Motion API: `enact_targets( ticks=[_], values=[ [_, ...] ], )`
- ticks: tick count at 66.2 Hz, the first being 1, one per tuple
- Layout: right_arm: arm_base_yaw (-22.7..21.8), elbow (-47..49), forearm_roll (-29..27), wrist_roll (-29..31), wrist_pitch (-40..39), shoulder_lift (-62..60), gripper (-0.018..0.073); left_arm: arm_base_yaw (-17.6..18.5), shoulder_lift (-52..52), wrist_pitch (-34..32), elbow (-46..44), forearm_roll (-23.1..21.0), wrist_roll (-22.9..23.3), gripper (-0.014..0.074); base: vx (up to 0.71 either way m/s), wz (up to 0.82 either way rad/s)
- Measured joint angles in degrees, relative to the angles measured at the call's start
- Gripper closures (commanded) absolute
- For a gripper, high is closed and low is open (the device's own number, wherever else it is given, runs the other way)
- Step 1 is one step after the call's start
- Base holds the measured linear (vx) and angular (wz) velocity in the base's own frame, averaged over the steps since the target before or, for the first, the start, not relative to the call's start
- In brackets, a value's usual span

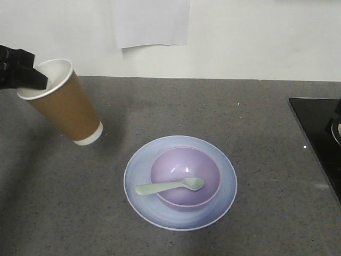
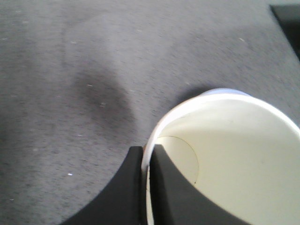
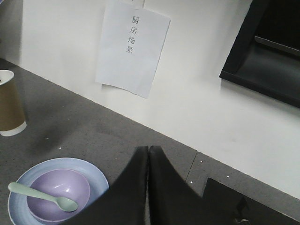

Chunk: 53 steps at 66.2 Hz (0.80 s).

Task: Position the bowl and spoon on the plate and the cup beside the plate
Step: 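Grip the paper cup rim with the left gripper and lift it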

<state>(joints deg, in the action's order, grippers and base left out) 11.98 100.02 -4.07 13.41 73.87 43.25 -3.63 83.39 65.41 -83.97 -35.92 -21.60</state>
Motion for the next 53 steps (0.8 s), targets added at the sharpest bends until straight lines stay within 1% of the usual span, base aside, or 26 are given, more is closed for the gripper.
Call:
enact_targets(
  ticks=[10, 20, 33, 53],
  values=[
    [0.0, 0.0, 0.0, -0.1, 0.0, 0.0, 0.0565, 4.6, -1.4, -0.9, 5.3, 1.5, 0.3, 0.0604, 0.0, 0.0],
    [0.0, 0.0, 0.0, -0.1, 0.0, 0.0, 0.0565, 7.4, -1.4, -5.2, 11.9, 3.3, 0.4, 0.0604, 0.0, 0.0],
    [0.0, 0.0, 0.0, -0.9, 0.0, 0.0, 0.0565, 8.1, -1.4, -9.0, 17.9, 3.8, 0.5, 0.0604, 0.0, 0.0],
    [0.0, 0.0, 0.0, -1.5, 0.0, 0.0, 0.0565, 8.1, -1.0, -10.1, 19.7, 4.9, 0.5, 0.0604, 0.0, 0.0]
  ],
)
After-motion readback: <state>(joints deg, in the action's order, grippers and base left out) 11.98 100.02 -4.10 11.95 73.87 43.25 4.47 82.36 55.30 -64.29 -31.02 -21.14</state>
